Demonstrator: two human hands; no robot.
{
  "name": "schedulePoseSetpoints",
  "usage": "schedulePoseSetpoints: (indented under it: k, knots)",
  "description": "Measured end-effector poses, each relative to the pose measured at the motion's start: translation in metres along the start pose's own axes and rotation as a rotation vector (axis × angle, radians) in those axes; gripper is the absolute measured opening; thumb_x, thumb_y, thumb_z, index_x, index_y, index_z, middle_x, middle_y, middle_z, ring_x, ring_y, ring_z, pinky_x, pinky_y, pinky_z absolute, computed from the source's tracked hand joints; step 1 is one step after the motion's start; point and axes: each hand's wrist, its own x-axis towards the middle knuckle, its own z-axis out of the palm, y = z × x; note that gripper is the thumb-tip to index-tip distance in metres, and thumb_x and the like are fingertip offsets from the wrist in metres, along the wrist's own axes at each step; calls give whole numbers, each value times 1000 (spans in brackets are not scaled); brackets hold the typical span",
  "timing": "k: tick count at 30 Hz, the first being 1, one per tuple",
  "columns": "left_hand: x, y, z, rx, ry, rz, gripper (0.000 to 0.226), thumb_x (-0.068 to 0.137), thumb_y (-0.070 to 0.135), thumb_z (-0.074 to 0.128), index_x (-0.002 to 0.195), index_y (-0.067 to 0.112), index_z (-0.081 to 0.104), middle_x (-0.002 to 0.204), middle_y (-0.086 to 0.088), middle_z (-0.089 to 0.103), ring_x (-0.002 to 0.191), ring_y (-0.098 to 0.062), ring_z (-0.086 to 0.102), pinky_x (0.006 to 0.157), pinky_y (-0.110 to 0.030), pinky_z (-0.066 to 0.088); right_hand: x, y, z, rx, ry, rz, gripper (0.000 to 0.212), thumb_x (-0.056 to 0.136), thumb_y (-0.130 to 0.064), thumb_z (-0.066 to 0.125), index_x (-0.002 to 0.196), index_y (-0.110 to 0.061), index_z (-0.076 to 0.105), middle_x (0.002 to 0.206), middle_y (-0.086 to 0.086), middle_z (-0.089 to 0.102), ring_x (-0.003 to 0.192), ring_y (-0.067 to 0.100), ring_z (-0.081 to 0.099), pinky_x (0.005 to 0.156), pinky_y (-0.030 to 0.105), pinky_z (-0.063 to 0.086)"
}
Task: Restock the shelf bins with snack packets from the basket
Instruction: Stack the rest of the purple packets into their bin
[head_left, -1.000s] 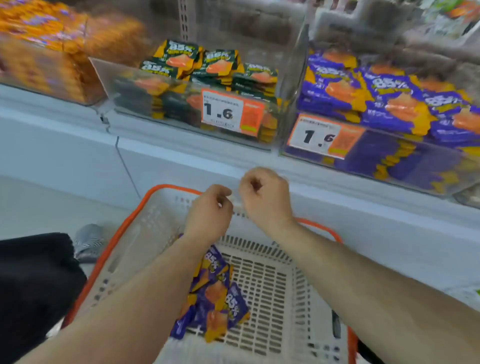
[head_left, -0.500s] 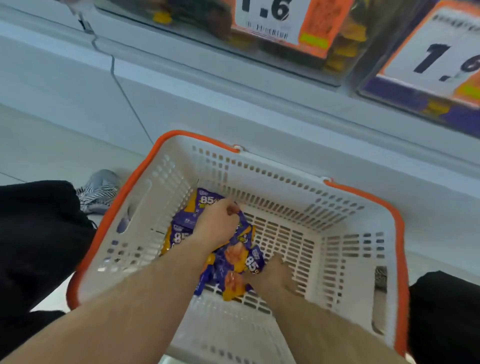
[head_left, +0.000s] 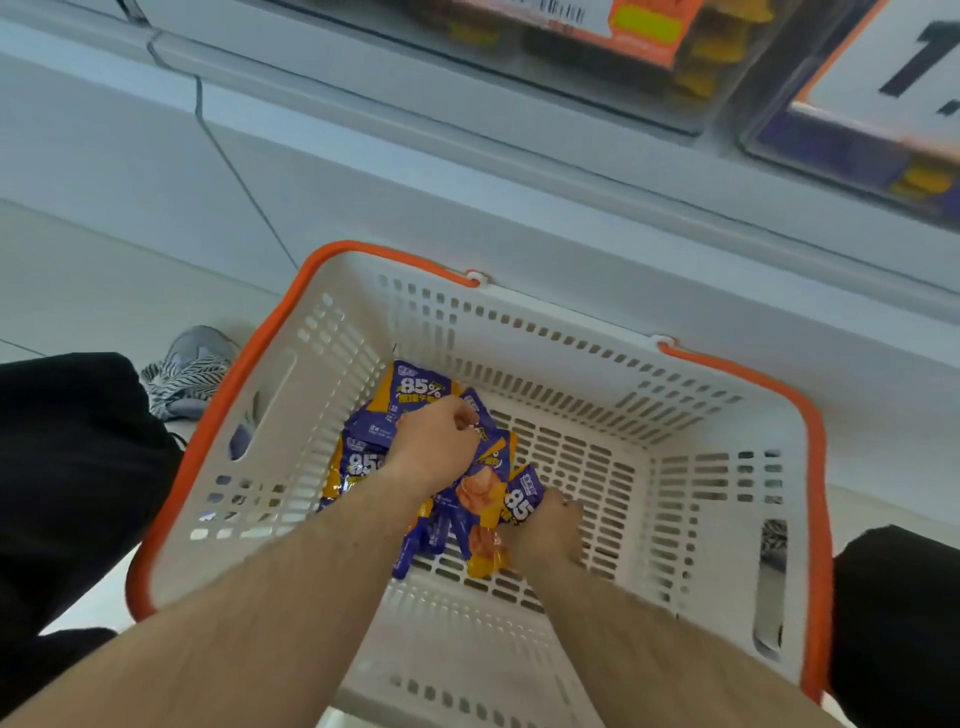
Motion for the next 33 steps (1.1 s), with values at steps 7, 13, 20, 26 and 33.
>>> schedulePoseSetpoints:
  k: [7,13,20,26,33]
  knots:
    - [-17,35,-5,66,-101,102,25,99,22,48,123,23,54,118,5,57,89,-11,54,65,-20,38,-1,-18,-96,-117,-77,-170,24,81,-3,59,103,-13,62,87,6,62,77,24,60,59,29,44]
    - [-44,74,-13,-22,-267,202,71,85,35,72,145,22,36,137,3,48,117,-16,53,88,-26,45,-51,-39,-192,-136,-64,-443,13,86,-9,64,96,-17,63,83,2,65,66,10,58,52,23,43]
    - [-87,128,-45,-224,-273,494,45,83,0,70,115,30,56,109,-2,72,98,-16,69,90,-37,55,-126,-58,-273,12,6,-684,15,83,-6,72,89,-17,64,81,-4,59,77,13,55,64,19,42]
    - [-120,177,-75,-392,-155,611,45,84,-1,71,119,24,59,103,1,74,95,-18,71,89,-45,55,-170,-53,-306,526,284,-811,42,82,-8,76,113,-23,53,96,6,67,81,18,66,75,34,55]
    - [-152,234,-88,-773,-126,761,40,85,-7,66,119,13,58,106,-7,74,96,-28,71,80,-43,57,-205,-35,-318,744,533,-1054,40,86,0,68,97,-35,53,92,-9,65,79,6,65,69,22,54]
